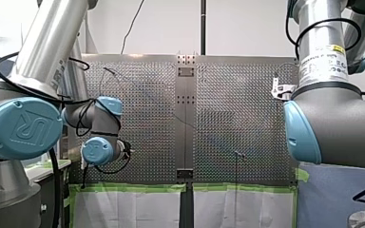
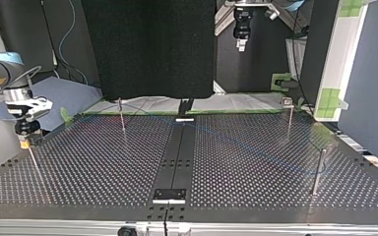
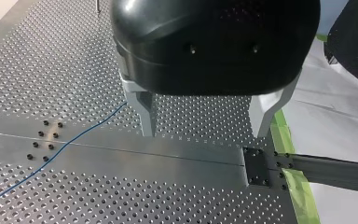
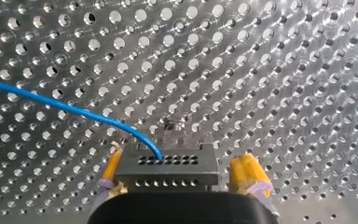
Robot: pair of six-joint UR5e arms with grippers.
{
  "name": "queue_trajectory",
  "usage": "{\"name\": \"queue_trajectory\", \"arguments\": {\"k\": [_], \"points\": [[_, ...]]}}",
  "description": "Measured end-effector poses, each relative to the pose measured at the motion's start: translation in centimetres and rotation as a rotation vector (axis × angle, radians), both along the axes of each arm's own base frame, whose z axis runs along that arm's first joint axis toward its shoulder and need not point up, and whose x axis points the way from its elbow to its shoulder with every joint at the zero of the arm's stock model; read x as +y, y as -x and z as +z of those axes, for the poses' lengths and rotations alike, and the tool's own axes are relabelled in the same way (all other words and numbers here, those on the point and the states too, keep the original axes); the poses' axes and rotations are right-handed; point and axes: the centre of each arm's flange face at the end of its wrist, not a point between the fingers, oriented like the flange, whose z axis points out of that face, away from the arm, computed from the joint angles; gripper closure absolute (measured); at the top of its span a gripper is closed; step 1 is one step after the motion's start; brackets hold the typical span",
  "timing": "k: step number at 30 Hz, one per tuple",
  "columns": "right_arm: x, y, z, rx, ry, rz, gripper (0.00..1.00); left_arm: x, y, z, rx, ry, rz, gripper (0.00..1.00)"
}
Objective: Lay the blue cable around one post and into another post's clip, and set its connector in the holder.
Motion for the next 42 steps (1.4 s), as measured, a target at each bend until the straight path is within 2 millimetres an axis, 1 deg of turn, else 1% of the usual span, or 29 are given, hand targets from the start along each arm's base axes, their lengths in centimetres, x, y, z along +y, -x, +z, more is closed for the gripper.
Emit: {"name": "queue_trajectory", "arguments": {"k": [23, 42], "points": [[-0.02, 0.15, 0.16, -0.007, -0.004, -0.031, 0.01, 0.04, 0.04, -0.03, 0.004, -0.001, 0.002, 0.0], [0.06, -0.42, 0.01, -0.008, -0.007, -0.025, 0.01, 0.05, 0.06, -0.04, 0.004, 0.0, 0.002, 0.0]]}}
